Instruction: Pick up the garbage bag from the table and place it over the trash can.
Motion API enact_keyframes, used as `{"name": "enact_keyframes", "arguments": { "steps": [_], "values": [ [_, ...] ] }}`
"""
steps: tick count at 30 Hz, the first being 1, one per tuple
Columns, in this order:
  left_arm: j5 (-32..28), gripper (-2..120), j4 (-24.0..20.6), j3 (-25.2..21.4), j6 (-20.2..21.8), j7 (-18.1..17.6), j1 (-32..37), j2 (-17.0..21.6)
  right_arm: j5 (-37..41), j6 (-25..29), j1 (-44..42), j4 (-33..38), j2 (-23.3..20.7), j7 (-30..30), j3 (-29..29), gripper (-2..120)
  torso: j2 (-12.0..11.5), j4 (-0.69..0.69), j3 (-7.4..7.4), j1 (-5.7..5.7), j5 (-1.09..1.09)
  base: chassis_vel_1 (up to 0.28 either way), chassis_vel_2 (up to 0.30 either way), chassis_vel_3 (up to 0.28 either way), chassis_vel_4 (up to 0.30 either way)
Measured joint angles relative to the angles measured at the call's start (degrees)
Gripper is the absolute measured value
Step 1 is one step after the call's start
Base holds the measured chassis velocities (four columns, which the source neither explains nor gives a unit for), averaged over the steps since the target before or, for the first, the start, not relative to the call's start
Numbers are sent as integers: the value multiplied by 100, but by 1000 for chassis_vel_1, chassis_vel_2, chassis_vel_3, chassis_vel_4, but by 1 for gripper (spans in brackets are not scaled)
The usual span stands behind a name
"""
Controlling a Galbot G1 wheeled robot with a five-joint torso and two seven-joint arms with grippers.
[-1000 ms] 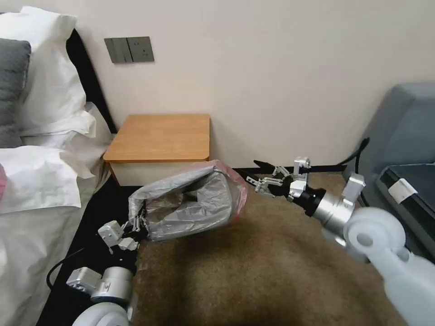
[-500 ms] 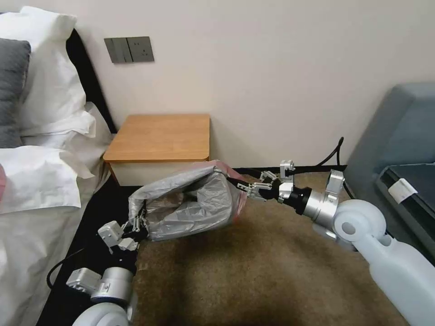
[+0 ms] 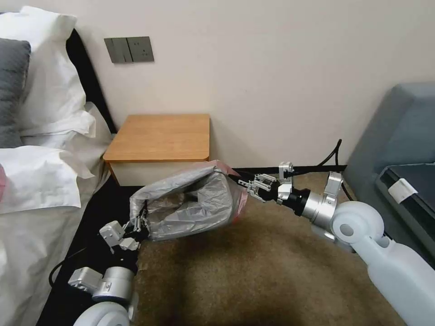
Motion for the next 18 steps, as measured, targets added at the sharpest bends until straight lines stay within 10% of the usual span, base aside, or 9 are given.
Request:
{"name": "enact_keyframes", "arguments": {
  "steps": [18],
  "values": [
    [42, 5, -1, 32, -5, -3, 18, -34, 103, 34, -19, 129, 51, 78, -4, 0, 0, 0, 0, 0, 0, 0, 0, 0, 0]
  ]
}}
